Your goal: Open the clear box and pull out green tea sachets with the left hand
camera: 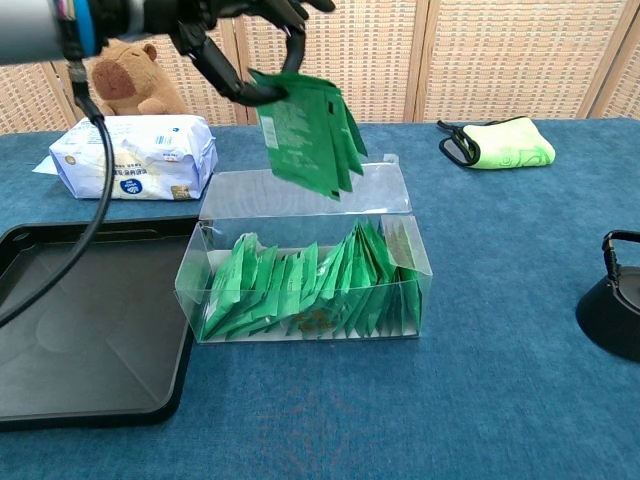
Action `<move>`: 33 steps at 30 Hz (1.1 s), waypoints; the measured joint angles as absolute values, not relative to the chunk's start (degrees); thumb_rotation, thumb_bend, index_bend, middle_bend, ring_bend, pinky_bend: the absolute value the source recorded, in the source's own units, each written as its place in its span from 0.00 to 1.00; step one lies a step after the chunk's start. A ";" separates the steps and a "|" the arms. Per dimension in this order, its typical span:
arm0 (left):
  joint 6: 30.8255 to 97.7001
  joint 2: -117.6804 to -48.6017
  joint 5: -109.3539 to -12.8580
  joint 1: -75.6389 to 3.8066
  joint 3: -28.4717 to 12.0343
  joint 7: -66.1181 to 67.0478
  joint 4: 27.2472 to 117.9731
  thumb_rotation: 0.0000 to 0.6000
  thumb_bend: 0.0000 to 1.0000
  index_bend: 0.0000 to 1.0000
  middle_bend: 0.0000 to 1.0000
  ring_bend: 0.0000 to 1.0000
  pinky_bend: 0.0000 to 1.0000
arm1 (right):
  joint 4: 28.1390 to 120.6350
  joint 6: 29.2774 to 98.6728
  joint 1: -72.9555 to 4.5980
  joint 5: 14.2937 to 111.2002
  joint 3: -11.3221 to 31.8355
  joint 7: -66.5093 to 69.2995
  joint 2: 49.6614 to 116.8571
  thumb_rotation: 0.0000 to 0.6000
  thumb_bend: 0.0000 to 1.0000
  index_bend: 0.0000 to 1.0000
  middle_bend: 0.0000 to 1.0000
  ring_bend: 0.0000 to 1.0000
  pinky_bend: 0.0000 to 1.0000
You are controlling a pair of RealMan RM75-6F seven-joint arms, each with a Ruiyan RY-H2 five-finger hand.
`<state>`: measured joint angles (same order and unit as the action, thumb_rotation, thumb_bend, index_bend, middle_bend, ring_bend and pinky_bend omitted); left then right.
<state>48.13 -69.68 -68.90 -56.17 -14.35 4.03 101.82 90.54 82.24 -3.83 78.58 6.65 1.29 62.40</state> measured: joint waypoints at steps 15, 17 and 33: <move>52.79 -55.10 -72.98 -44.14 -7.81 -0.92 106.37 1.00 0.51 0.75 0.00 0.00 0.00 | 91.64 82.99 -3.75 80.65 5.83 0.67 62.36 1.00 0.00 0.00 0.00 0.00 0.00; 52.78 -53.35 -73.47 -42.25 -5.93 -1.35 106.35 1.00 0.51 0.75 0.00 0.00 0.00 | 91.76 83.01 -3.78 80.84 5.74 0.50 62.39 1.00 0.00 0.00 0.00 0.00 0.00; 54.60 -51.41 -75.44 -33.55 -0.35 -6.92 103.82 1.00 0.17 0.00 0.00 0.00 0.00 | 92.47 83.16 -3.93 82.13 4.99 -1.15 62.84 1.00 0.00 0.00 0.00 0.00 0.00</move>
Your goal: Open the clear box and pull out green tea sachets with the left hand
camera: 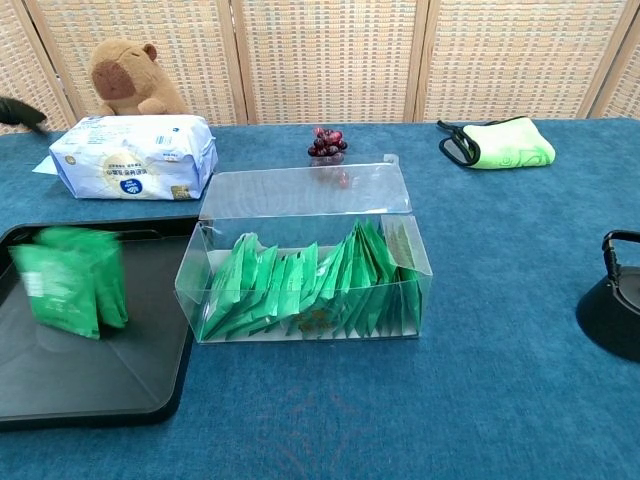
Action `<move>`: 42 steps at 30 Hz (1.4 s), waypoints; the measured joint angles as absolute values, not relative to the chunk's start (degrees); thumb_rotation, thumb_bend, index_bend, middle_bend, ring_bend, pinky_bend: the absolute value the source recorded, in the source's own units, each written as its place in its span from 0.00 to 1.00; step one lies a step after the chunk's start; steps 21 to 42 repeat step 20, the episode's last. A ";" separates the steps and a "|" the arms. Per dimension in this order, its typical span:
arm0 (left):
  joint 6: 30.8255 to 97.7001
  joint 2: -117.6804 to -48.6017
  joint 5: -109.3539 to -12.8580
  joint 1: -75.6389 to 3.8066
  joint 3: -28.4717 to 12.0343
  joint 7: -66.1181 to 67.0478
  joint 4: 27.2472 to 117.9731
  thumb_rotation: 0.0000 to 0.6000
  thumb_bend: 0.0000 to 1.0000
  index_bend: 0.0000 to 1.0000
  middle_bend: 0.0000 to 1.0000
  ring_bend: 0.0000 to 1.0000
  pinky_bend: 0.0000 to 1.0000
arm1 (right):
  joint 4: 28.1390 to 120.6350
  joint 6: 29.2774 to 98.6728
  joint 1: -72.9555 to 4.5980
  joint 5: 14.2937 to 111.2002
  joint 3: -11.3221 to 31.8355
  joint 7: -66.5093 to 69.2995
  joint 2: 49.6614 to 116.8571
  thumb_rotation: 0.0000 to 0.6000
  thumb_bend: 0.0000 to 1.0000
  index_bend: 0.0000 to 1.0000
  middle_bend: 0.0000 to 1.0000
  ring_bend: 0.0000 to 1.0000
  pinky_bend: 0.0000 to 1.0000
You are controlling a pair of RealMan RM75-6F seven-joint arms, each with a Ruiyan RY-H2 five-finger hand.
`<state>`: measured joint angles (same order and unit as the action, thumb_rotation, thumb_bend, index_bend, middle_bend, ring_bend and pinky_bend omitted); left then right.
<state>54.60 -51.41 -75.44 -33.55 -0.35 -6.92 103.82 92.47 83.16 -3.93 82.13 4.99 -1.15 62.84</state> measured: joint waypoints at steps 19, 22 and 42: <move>86.98 -62.05 -78.86 -12.96 0.18 1.28 97.74 1.00 0.16 0.00 0.00 0.00 0.00 | 93.36 85.23 -3.39 84.37 4.71 1.10 61.80 1.00 0.00 0.00 0.00 0.00 0.00; 87.79 -62.79 -78.73 -11.99 0.49 2.22 97.42 1.00 0.16 0.00 0.00 0.00 0.00 | 93.39 85.72 -3.29 84.76 4.72 1.32 61.71 1.00 0.00 0.00 0.00 0.00 0.00; 87.79 -62.79 -78.73 -11.99 0.49 2.22 97.42 1.00 0.16 0.00 0.00 0.00 0.00 | 93.39 85.72 -3.29 84.76 4.72 1.32 61.71 1.00 0.00 0.00 0.00 0.00 0.00</move>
